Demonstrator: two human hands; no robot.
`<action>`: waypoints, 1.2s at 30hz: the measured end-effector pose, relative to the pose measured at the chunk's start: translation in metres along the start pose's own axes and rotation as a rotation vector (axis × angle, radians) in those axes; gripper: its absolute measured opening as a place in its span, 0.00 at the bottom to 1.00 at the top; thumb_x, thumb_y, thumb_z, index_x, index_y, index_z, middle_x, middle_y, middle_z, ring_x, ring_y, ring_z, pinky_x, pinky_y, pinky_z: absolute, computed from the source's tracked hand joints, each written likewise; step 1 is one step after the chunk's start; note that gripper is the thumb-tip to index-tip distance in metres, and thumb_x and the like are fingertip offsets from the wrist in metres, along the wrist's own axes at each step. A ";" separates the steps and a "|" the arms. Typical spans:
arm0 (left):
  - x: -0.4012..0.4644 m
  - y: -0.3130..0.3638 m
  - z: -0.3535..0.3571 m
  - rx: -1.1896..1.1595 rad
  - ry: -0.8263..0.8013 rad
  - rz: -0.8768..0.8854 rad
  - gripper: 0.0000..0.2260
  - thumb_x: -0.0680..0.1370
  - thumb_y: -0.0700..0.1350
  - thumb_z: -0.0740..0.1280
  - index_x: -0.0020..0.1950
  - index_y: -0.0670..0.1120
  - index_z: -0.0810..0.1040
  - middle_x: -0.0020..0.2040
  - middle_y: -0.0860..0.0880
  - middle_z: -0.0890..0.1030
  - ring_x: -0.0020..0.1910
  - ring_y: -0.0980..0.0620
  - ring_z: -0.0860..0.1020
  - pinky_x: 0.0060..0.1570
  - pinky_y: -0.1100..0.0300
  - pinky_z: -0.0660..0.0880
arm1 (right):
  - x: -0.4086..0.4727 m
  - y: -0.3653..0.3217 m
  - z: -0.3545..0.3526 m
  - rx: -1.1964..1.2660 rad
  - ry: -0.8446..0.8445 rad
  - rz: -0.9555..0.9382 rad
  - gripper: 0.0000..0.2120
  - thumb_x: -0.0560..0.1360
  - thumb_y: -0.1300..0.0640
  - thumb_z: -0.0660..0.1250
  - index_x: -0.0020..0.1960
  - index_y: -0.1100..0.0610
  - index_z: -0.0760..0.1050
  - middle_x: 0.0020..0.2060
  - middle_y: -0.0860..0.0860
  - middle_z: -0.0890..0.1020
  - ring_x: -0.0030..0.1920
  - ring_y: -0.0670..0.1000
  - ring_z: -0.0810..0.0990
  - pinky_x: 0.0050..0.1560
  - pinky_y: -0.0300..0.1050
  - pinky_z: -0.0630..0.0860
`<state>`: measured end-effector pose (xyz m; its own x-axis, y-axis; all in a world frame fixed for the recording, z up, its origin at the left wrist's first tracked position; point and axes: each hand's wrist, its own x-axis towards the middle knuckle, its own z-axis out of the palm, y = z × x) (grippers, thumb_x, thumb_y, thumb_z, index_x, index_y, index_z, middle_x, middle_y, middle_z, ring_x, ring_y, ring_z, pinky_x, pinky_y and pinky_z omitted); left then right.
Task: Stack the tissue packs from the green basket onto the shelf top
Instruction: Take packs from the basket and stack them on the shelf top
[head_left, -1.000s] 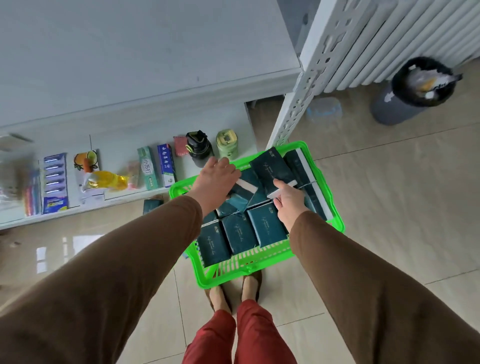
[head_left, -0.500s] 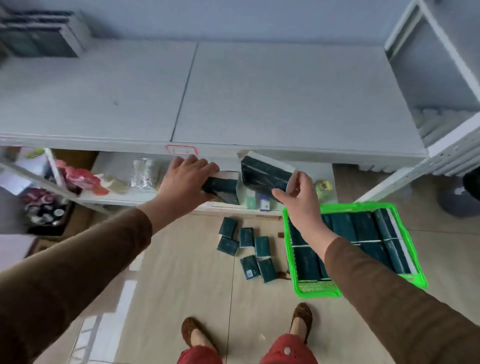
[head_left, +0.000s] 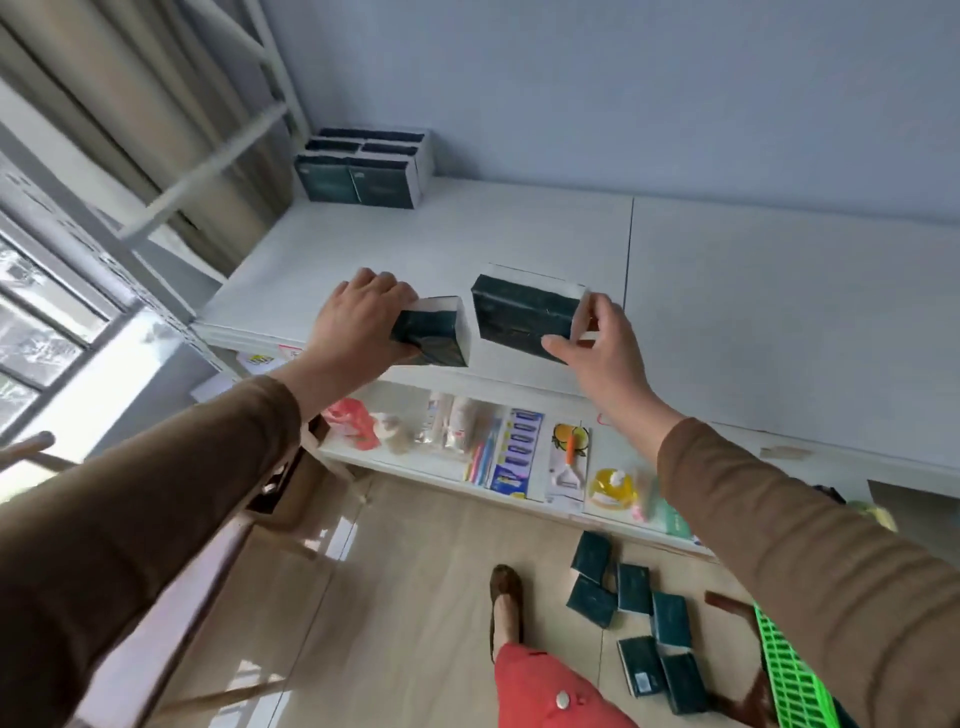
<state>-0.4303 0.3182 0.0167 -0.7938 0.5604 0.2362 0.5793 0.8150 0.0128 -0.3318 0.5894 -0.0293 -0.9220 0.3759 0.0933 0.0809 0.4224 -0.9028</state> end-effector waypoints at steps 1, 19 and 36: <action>0.011 -0.020 0.003 0.013 0.002 -0.011 0.24 0.69 0.54 0.77 0.61 0.48 0.76 0.55 0.48 0.78 0.56 0.45 0.72 0.54 0.49 0.71 | 0.019 -0.004 0.014 -0.003 -0.005 -0.012 0.16 0.72 0.49 0.74 0.53 0.50 0.70 0.54 0.48 0.75 0.58 0.51 0.75 0.58 0.55 0.78; 0.205 -0.300 0.067 0.078 -0.024 -0.067 0.25 0.68 0.53 0.78 0.60 0.49 0.74 0.57 0.48 0.80 0.56 0.44 0.73 0.57 0.46 0.72 | 0.264 -0.054 0.241 -0.110 -0.082 0.017 0.18 0.72 0.54 0.75 0.48 0.51 0.65 0.50 0.51 0.76 0.52 0.54 0.77 0.49 0.49 0.77; 0.282 -0.374 0.118 -0.030 -0.136 0.012 0.29 0.70 0.48 0.77 0.66 0.48 0.68 0.61 0.45 0.72 0.61 0.42 0.69 0.58 0.43 0.75 | 0.329 -0.068 0.337 -0.356 0.116 0.129 0.17 0.75 0.57 0.73 0.59 0.59 0.69 0.49 0.50 0.71 0.47 0.51 0.74 0.46 0.40 0.69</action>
<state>-0.8926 0.1887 -0.0363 -0.8032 0.5869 0.1022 0.5928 0.8044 0.0401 -0.7683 0.4066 -0.0783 -0.8484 0.5267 0.0534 0.3385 0.6172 -0.7102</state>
